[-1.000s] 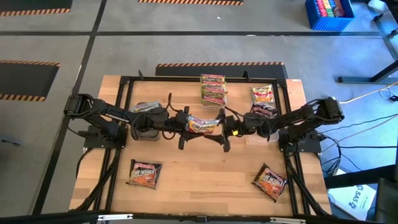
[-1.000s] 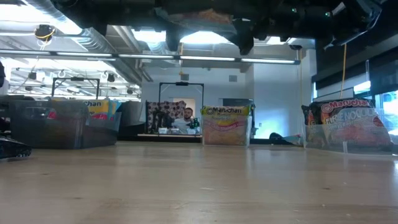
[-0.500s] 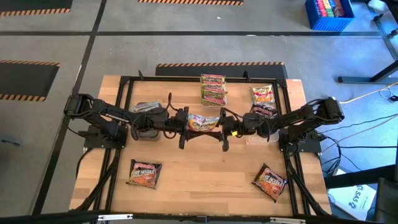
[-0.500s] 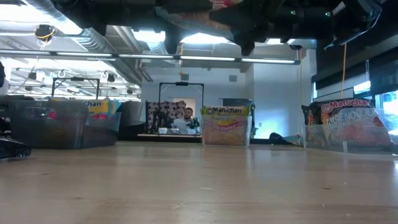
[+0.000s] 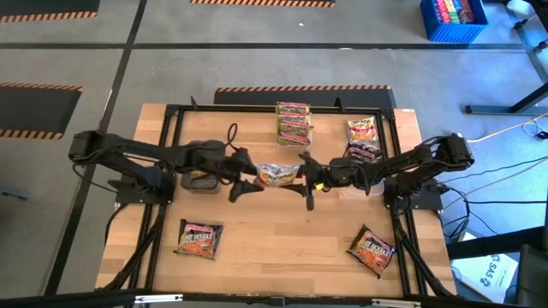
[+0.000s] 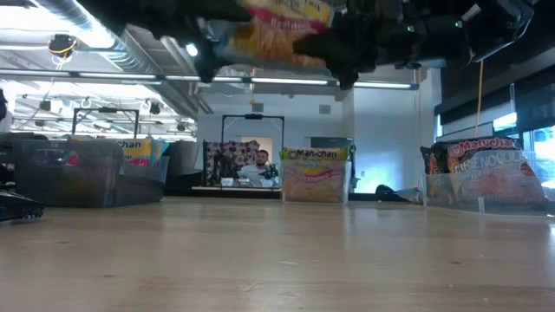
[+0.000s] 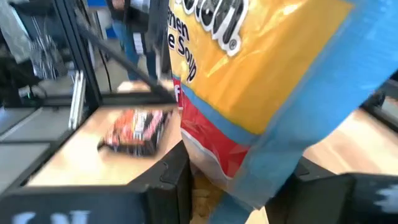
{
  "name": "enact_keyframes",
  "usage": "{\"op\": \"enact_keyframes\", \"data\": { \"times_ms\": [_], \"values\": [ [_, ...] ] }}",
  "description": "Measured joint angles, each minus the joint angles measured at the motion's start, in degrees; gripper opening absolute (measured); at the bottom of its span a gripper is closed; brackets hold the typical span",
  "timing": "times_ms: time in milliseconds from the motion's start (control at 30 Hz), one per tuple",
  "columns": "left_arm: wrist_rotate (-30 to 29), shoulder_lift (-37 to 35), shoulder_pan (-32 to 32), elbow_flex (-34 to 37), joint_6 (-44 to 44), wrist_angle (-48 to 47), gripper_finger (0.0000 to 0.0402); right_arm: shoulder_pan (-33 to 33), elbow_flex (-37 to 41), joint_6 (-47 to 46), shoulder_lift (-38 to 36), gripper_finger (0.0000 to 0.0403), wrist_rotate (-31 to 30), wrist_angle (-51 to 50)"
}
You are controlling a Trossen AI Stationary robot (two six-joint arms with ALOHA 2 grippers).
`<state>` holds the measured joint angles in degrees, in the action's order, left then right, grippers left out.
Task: Sort Maruchan noodles
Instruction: Put the bottom blue noodle pack into the black bin
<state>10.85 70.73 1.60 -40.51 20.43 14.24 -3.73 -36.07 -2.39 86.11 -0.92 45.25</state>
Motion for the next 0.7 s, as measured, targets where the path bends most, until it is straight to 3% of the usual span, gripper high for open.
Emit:
{"op": "enact_keyframes", "data": {
  "times_ms": [100, 300, 700],
  "values": [
    [0.35, -4.92, 1.02, 0.04, -1.2, -6.45, 0.0268, 0.0, 0.0, 0.0, 0.26, 0.0119, -0.01, -3.61],
    [-0.2, -10.27, 2.79, -2.47, -6.14, -9.1, 0.0266, 0.0, -0.23, -0.07, 4.17, 0.0123, -0.01, -5.46],
    [0.72, 2.28, 4.13, -18.66, -10.65, -30.13, 0.0266, 0.0, -4.82, 1.4, 9.68, 0.0123, 1.15, -7.11]
  ]
}}
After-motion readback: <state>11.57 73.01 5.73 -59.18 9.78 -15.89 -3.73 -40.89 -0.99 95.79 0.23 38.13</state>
